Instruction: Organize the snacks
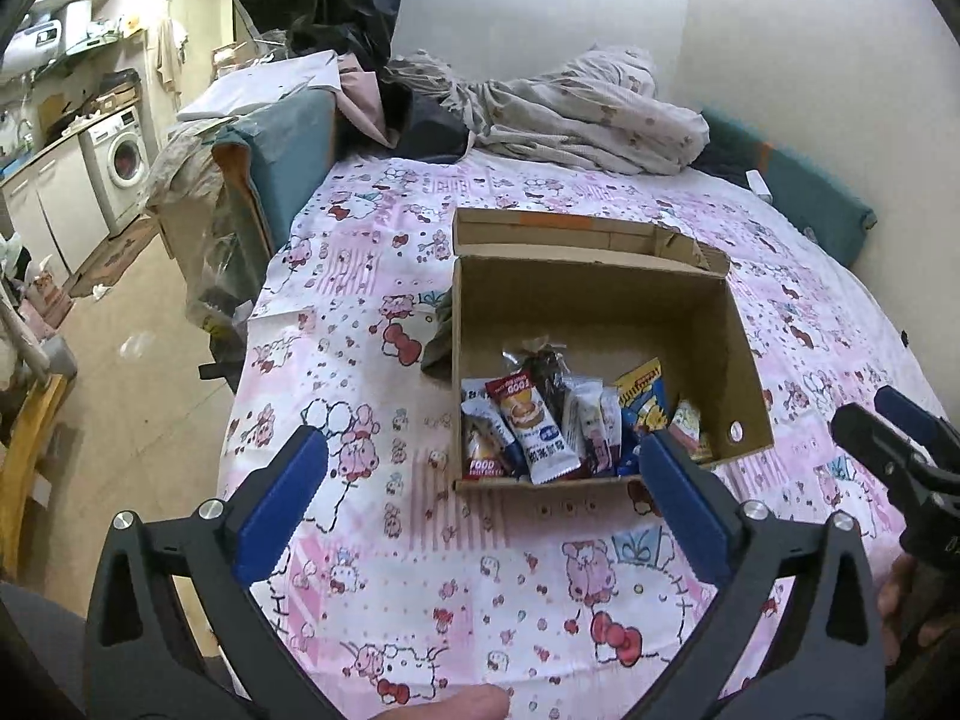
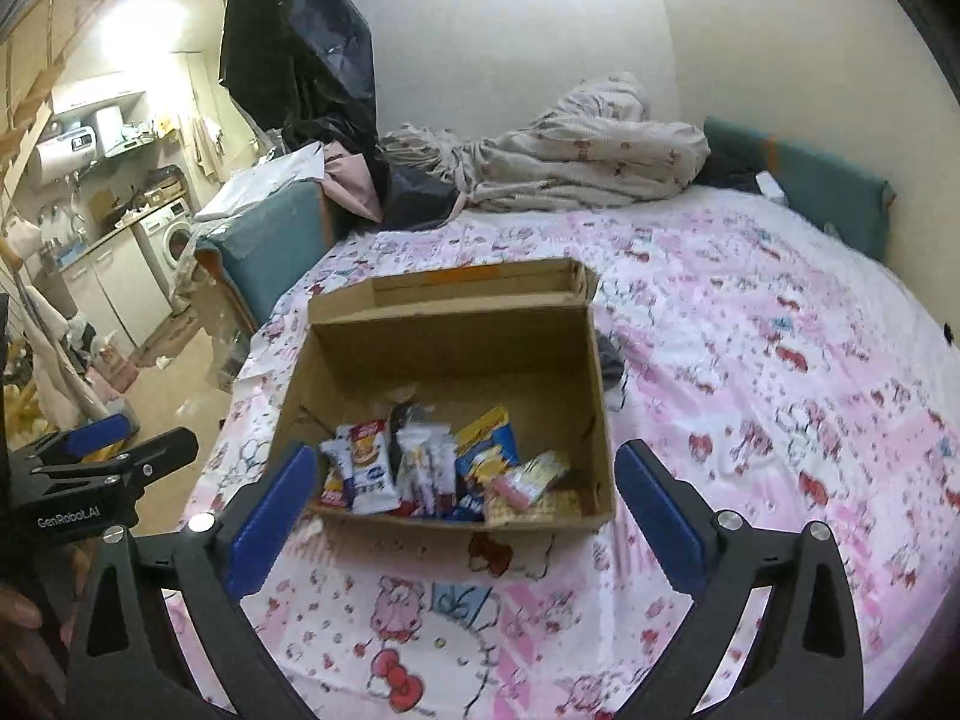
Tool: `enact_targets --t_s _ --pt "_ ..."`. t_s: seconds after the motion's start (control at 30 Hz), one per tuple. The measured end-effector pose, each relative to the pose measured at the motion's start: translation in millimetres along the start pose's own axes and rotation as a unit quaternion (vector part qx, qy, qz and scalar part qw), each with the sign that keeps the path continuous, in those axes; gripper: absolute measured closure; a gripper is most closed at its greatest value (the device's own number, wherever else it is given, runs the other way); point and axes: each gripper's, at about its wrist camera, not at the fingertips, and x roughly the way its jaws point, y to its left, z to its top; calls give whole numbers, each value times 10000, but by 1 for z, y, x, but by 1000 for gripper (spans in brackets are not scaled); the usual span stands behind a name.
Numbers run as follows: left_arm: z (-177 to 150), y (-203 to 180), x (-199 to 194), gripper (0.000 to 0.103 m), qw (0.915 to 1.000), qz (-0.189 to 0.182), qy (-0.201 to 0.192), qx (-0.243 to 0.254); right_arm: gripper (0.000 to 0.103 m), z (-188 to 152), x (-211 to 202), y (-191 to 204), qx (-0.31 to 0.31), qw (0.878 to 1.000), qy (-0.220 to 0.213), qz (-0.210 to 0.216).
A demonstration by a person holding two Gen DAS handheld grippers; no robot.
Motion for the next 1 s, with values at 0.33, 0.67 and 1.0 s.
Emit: enact_targets --t_s 0.33,0.67,1.0 --pt "-19 -4 3 0 9999 39 158 57 1 -23 3 10 54 9994 225 -242" --pt "-21 -7 12 0 9996 45 295 10 1 -26 14 7 178 9987 363 -309" --pt "-22 -6 13 0 9995 52 297 6 1 -24 12 4 268 9985 337 -338"
